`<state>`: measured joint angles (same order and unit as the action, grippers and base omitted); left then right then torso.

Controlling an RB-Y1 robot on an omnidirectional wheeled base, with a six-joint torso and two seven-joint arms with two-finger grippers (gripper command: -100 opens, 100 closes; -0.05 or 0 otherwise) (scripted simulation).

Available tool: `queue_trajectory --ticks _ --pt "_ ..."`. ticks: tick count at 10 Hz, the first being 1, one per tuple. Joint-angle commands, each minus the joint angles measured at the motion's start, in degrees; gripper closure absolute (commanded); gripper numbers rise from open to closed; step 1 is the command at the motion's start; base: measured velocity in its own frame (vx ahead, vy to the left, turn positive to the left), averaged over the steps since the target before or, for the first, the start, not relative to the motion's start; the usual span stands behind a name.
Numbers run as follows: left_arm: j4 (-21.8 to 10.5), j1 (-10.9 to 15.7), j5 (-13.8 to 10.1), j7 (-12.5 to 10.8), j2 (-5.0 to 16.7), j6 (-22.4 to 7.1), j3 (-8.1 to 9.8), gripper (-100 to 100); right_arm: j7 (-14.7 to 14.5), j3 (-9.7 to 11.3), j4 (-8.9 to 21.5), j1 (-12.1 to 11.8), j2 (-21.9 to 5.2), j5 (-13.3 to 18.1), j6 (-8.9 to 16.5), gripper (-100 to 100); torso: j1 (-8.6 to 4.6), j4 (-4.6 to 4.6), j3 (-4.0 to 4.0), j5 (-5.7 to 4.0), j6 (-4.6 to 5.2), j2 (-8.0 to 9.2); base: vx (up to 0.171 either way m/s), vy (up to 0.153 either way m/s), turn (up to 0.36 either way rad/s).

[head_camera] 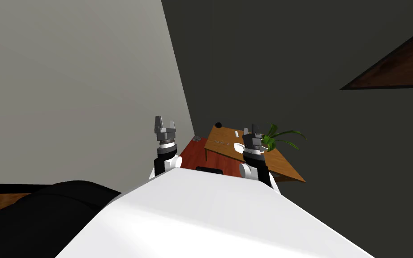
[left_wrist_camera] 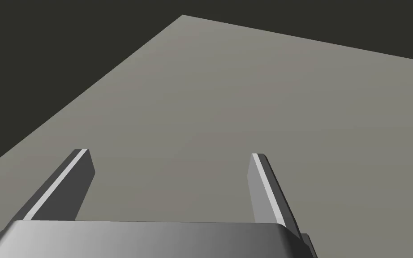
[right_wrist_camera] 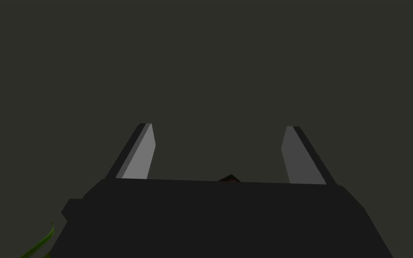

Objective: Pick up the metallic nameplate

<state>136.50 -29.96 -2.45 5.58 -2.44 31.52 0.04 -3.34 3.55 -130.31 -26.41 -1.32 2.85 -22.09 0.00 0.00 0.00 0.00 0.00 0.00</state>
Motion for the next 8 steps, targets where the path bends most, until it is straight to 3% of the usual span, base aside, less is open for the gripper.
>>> queue_trajectory --ticks 1,4,8 --pt "0.0 0.0 0.0 0.0 0.0 0.0 0.00 0 -0.1 0.5 1.3 0.4 -2.3 0.3 -0.3 -100 0.00 0.00 0.00 0.00 0.00 0.00 -0.003 0.009 0.111" --pt "0.0 0.0 0.0 0.0 0.0 0.0 0.00 0 -0.3 1.8 4.7 1.5 -6.9 1.0 -1.0 -100 0.03 0.00 0.00 0.01 -0.01 0.00 -0.003 0.011 0.136" --pt "0.0 0.0 0.0 0.0 0.0 0.0 0.00 0 -0.7 4.5 11.6 3.8 -14.2 2.8 -2.3 -100 -0.01 -0.01 -0.03 0.00 -0.01 -0.05 0.007 0.005 0.216"
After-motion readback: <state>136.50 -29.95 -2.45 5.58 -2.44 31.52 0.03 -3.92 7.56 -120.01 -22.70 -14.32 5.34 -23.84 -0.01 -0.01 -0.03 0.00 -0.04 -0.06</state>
